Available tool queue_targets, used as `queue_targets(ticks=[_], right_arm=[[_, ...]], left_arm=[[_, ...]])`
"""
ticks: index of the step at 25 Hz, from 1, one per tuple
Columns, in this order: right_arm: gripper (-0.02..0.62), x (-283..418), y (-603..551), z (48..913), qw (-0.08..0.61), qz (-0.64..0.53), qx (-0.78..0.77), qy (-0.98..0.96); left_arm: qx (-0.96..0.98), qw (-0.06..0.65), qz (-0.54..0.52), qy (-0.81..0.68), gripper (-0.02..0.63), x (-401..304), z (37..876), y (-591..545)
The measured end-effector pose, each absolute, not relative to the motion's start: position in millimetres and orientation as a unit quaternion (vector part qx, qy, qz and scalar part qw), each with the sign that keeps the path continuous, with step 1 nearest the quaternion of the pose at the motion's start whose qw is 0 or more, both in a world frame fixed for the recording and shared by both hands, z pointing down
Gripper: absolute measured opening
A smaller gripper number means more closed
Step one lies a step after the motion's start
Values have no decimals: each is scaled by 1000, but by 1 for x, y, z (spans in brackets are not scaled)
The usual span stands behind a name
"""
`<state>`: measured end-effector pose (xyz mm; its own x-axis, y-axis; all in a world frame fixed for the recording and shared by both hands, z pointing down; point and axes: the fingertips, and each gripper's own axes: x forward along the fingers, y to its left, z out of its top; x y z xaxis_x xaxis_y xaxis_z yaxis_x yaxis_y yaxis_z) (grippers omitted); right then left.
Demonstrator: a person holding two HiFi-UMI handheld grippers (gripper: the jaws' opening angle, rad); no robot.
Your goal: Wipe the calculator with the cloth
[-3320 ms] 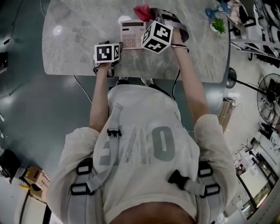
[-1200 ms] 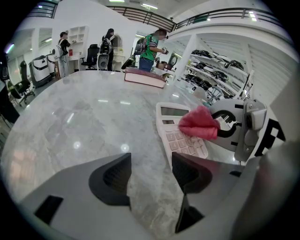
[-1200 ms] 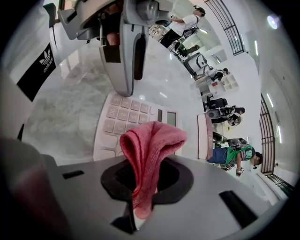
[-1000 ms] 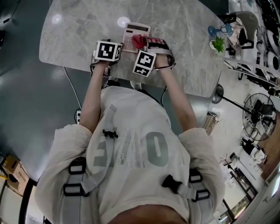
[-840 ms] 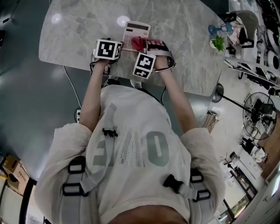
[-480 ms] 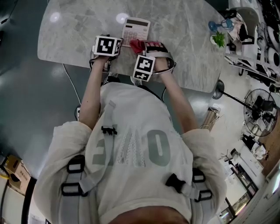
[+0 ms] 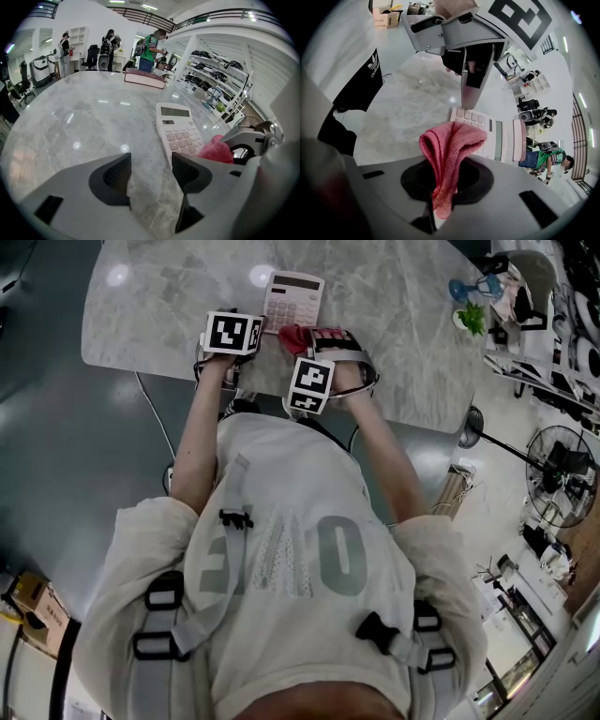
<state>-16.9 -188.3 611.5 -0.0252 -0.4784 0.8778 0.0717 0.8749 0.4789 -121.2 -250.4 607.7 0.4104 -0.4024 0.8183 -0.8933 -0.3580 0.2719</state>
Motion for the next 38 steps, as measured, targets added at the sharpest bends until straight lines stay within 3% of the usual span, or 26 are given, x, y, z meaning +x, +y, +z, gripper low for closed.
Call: queue_targets(ticks=[7, 11, 13, 15, 17, 26, 38], right_arm=[[55, -18, -197, 604, 679, -190, 152, -693], [55, -14, -233, 575, 670, -206, 195, -686], [55, -10, -255, 558, 663, -213, 221, -683], [55, -5, -274, 542, 660, -222, 240, -677], [55, -4, -291, 528, 655, -231, 254, -673], [55, -26, -331, 513, 646, -250, 259, -674], [55, -49, -330, 559, 663, -233, 214, -678]], left_arm=[[760, 364, 321, -433, 261, -126, 608, -250], [758, 406, 219, -460, 237, -138, 593, -254], [770, 407, 137, -471, 195, -143, 565, -260], [783, 365, 96, -495, 78, -152, 534, -267], [792, 310, 85, -519, 25, -162, 506, -274], [799, 208, 35, -562, 20, -193, 430, -280], [777, 200, 35, -595, 20, -229, 427, -272]])
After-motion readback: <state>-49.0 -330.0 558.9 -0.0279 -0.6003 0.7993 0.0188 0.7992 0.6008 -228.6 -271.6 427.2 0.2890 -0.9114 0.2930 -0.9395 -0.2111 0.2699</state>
